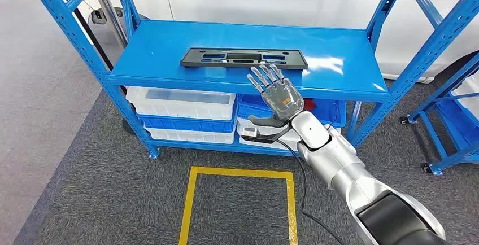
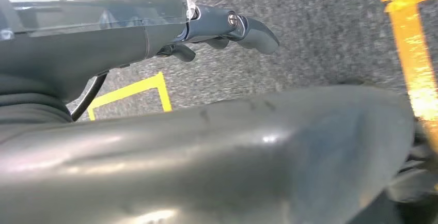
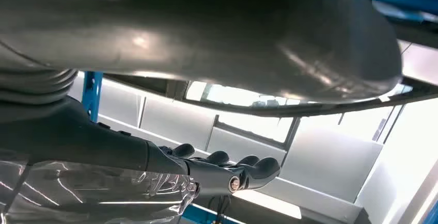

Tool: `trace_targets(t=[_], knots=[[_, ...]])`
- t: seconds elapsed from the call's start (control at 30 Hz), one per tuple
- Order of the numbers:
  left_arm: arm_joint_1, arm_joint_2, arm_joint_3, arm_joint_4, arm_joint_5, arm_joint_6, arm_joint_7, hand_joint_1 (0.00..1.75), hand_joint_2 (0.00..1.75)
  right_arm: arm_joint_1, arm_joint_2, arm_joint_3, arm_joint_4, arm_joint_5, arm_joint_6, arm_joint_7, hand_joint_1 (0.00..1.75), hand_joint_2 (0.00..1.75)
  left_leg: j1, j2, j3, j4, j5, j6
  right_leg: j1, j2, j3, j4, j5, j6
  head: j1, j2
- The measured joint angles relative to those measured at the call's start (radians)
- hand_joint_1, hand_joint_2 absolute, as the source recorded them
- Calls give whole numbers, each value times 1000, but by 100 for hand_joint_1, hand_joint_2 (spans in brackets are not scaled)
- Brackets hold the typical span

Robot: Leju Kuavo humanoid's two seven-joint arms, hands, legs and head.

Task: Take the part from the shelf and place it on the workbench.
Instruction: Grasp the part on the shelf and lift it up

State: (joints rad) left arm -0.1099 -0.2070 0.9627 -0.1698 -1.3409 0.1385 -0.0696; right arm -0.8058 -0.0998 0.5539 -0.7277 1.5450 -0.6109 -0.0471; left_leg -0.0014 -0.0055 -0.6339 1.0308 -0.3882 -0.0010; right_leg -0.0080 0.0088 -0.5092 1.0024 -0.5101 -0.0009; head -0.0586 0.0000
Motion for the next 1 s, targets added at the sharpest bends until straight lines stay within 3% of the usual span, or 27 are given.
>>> trace_targets(t=[0.1, 0.17, 0.23, 0.3, 0.37, 0.4, 0.43, 0.5, 0.53, 0.57, 0.63, 0.67, 0.73, 0.77, 0.83, 0.87, 0.9, 0.93, 1.0], knots=[[-2, 0, 3, 0, 1, 0, 0, 0, 0, -2, -1, 1, 1, 2, -1, 0, 0, 0, 1, -1, 15, -24, -18, 12, -1, 0, 5, -1, 4, 13, 0, 0], [-2, 0, 4, -1, 2, 1, -1, 0, 0, -7, -1, 2, 2, 3, -1, 0, 0, 0, 4, -3, 38, -39, -29, 24, -2, -3, -9, 39, 14, 24, 0, 0], [-4, -2, 4, -1, 2, 1, -2, 0, 0, -13, -1, 3, 4, 4, -2, -1, 0, 0, 7, -3, 67, -51, -43, 32, -5, -4, -74, 142, 8, 30, 0, 0], [-5, -2, 5, -1, 2, 3, -1, 0, 0, -13, -1, 4, 8, 5, -2, -4, 0, 0, 7, -4, 93, -54, -63, 36, -6, -4, -167, 251, -33, 33, 0, 0], [-3, -2, 5, -1, 1, 6, 1, 0, 0, -9, -2, 5, 15, 5, -3, -8, 0, 0, 7, -8, 127, -55, -91, 35, -7, -4, -227, 274, -67, 36, 0, 0], [-3, -3, 6, -1, 1, 7, 2, 0, 0, -8, -2, 5, 17, 5, -3, -10, 0, 0, 7, -10, 148, -55, -106, 32, -7, -5, -237, 242, -57, 38, 0, 0], [-2, -3, 6, -1, 1, 7, 3, 0, 0, -6, -2, 5, 20, 5, -3, -10, 0, 0, 7, -11, 169, -55, -124, 29, -7, -7, -237, 186, -16, 38, 0, 0], [-1, -4, 8, -1, 0, 7, 4, 0, 0, -3, -4, 5, 28, 5, -4, -10, 0, 0, 5, -12, 207, -53, -160, 22, -4, -12, -231, 64, 122, 29, 0, 0], [-2, -4, 9, -1, 0, 7, 4, 0, 0, 0, -5, 5, 31, 6, -5, -11, 0, 0, 4, -13, 220, -55, -178, 17, -1, -14, -228, 29, 173, 23, 0, 0], [-2, -4, 10, -1, 0, 8, 5, 0, 0, 2, -6, 5, 33, 6, -6, -12, 0, 0, 3, -13, 234, -55, -188, 11, 2, -14, -226, 13, 196, 15, 0, 0], [-7, -4, 10, -1, -1, 11, 6, 0, 0, -3, -6, 5, 32, 5, -7, -14, 0, 0, 3, -13, 244, -46, -189, 1, 2, -11, -209, 15, 180, 0, 0, 0], [-10, -4, 10, -1, -3, 15, 8, 0, 0, -8, -6, 5, 31, 3, -7, -17, 0, 0, 4, -11, 235, -15, -174, -4, 1, -10, -197, 12, 172, -9, 0, 0], [-14, -5, 10, -2, -7, 28, 10, 0, 0, -13, -5, 4, 31, -10, -4, -32, 0, 0, 6, -8, 166, 102, -160, -13, 0, -7, -170, 6, 154, -20, 0, 0], [-15, -5, 10, -2, -8, 33, 11, 0, 0, -10, -4, 3, 31, -19, -1, -43, 0, 0, 7, -7, 118, 168, -176, -17, 0, -6, -157, 3, 142, -23, 0, 0], [-14, -5, 10, -2, -9, 39, 12, 0, 0, 2, -2, 2, 31, -37, 5, -63, 0, 0, 7, -5, 35, 241, -257, -23, 1, -4, -128, 1, 116, -25, 0, 0], [-13, -5, 10, -2, -9, 40, 11, 0, 0, 8, -2, 0, 31, -43, 8, -71, 0, 0, 7, -5, 9, 239, -288, -22, 1, -3, -112, 1, 103, -26, 0, 0], [-12, -5, 10, -2, -9, 40, 11, 0, 0, 12, -2, -1, 31, -49, 11, -76, 0, 0, 6, -4, -5, 210, -287, -18, 2, -2, -96, 1, 91, -26, 0, 0], [-11, -5, 10, -2, -9, 40, 10, 0, 0, 15, -2, -1, 32, -53, 15, -81, 0, 0, 5, -4, -11, 160, -250, -12, 3, -2, -80, 1, 79, -25, 0, 0], [-8, -5, 10, -2, -9, 39, 6, 0, 0, 20, -1, -2, 33, -57, 28, -87, 0, 87, -3, -4, -11, 38, -100, 6, 6, 0, -55, 1, 57, -22, 0, 0]])
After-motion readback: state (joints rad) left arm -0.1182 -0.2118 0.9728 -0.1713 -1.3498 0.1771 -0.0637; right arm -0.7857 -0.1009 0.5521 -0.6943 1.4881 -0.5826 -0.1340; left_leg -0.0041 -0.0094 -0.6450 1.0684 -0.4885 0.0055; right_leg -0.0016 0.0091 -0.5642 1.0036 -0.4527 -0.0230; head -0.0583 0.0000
